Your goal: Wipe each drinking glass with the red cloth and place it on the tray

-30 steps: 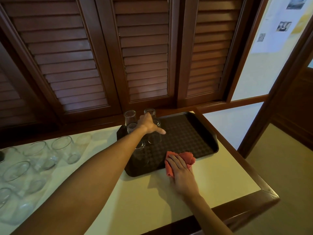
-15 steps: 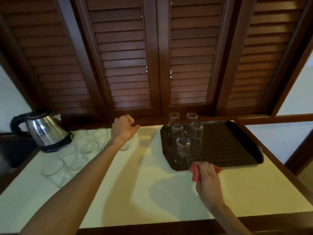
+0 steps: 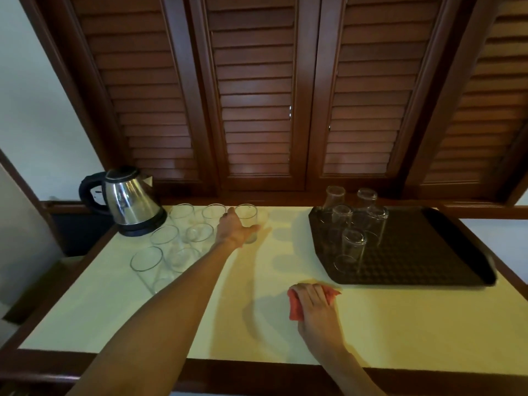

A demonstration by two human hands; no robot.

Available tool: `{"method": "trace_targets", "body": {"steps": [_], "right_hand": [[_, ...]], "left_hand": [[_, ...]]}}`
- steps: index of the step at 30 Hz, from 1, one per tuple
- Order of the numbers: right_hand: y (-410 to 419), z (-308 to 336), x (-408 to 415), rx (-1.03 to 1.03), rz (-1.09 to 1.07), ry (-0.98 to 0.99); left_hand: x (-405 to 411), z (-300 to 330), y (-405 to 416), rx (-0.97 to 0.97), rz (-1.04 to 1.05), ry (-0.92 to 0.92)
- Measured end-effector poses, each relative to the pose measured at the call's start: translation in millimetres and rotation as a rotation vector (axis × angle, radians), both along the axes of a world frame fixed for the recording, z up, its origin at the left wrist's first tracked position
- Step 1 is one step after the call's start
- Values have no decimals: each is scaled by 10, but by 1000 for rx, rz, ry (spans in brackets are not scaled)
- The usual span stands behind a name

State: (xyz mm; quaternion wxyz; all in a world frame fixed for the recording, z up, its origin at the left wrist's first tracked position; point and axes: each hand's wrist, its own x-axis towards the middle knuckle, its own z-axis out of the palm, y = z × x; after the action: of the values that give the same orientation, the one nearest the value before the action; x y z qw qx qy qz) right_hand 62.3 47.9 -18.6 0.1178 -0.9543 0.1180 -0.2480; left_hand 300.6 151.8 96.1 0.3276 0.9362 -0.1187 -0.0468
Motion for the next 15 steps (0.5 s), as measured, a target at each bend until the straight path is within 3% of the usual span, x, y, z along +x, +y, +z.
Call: {"method": "trace_targets", "body": {"steps": [6, 10, 13, 15], "right_hand": [[23, 1, 6, -8, -30, 24], [-30, -34, 16, 99, -28, -26], [-62, 159, 39, 461, 9, -291], [-29, 577, 104, 904, -42, -439]], "left_hand": [[181, -114, -145, -109, 104, 125], [173, -172, -162, -173, 121, 78], [102, -73, -141, -396, 116, 79], [38, 121, -91, -585, 110, 83]]}}
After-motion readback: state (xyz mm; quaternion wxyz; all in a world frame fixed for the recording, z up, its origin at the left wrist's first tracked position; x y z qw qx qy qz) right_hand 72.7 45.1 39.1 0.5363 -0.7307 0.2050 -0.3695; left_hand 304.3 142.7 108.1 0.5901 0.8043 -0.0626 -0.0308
